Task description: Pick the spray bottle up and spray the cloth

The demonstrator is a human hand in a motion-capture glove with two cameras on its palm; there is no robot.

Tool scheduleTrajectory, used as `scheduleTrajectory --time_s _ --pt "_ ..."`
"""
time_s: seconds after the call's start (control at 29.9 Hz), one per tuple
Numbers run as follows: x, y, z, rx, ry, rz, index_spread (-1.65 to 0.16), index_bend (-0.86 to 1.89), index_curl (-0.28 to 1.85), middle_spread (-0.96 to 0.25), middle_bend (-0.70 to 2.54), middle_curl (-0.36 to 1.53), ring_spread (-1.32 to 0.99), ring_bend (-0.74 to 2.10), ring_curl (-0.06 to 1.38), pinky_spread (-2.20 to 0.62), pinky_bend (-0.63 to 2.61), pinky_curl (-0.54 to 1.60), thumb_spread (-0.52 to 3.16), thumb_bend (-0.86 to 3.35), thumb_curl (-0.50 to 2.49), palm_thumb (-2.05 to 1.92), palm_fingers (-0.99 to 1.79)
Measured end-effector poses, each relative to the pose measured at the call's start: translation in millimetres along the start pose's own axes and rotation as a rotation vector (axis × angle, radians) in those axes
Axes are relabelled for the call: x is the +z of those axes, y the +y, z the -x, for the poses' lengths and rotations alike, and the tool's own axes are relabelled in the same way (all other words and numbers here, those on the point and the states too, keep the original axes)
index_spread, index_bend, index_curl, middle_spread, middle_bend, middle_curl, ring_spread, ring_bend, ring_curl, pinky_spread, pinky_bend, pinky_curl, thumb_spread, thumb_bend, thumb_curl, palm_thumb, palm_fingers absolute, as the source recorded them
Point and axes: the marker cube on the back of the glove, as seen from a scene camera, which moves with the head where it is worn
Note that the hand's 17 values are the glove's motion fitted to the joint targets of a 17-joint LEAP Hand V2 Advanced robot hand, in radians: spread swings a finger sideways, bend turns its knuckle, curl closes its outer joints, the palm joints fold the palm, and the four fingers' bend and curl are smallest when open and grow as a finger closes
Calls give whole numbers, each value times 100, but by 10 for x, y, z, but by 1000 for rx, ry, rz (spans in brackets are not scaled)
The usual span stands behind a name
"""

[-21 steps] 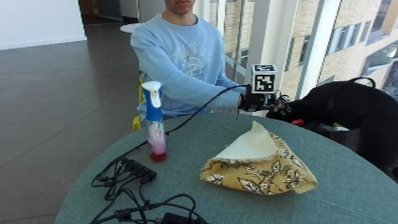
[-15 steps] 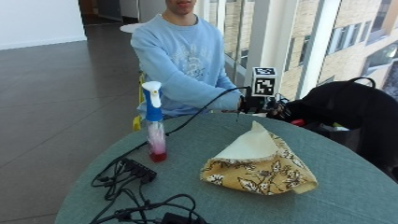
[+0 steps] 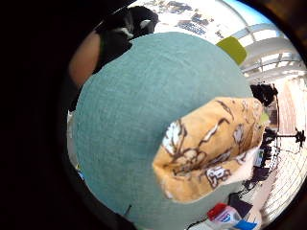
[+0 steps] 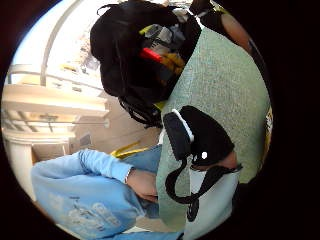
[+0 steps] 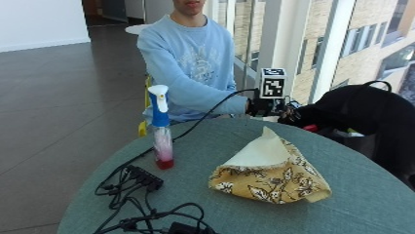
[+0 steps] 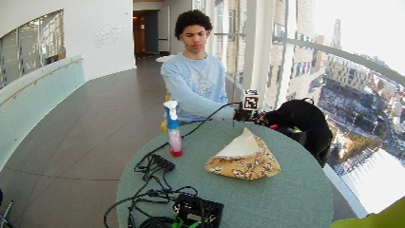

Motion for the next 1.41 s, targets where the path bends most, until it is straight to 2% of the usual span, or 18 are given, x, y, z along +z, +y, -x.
scheduleTrajectory --time_s 0.17,0.3,0.8,1.17,1.41 --pt "-122 290 17 -15 25 2 -41 15 25 -8 30 28 -2 24 21 19 29 25 114 21 19 54 51" --pt "-184 653 25 -8 70 -3 -43 11 24 -7 28 29 -1 21 22 20 32 28 116 19 20 55 37" --pt "-663 2476 -169 199 -6 -271 -44 17 27 -8 33 34 -1 19 23 21 23 28 119 11 23 59 42" --pt "-839 3753 -536 512 -343 -577 -43 15 28 -9 32 35 -1 20 25 21 21 30 119 7 25 62 49" --pt "-828 4359 -896 780 -546 -641 -43 15 28 -8 30 35 0 20 26 22 21 31 119 3 26 63 50"
